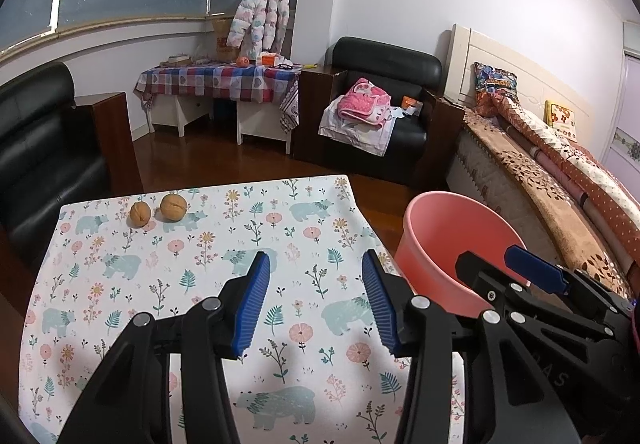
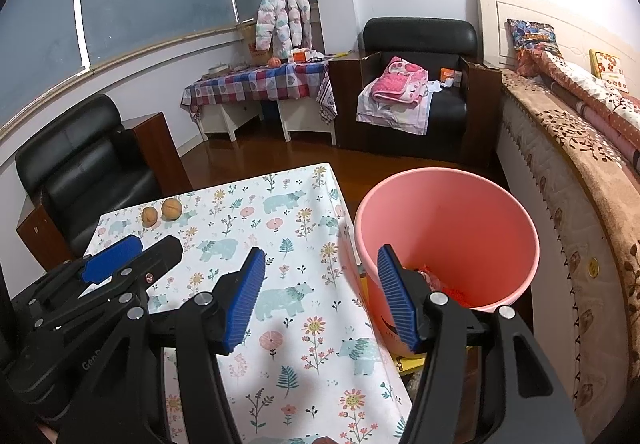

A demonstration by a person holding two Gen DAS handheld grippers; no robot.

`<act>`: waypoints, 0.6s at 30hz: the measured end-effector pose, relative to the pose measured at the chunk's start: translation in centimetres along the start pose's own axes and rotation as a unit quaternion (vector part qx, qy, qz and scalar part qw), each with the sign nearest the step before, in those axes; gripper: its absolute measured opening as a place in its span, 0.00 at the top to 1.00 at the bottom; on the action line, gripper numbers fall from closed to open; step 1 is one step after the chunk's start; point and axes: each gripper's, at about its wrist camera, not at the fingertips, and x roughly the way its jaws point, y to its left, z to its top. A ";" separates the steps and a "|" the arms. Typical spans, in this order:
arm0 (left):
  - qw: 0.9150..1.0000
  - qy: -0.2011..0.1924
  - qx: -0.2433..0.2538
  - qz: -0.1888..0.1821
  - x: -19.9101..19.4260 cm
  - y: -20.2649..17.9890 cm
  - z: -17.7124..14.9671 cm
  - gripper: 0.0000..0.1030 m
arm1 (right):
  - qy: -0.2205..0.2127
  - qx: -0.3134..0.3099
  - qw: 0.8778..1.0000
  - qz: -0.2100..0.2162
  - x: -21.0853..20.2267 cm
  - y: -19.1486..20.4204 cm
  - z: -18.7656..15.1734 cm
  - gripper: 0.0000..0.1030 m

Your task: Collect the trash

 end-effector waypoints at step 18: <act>1.000 0.004 0.002 0.000 0.3 -0.1 0.0 0.54 | 0.005 0.003 1.000 -0.001 0.6 -0.2 -0.3 0.43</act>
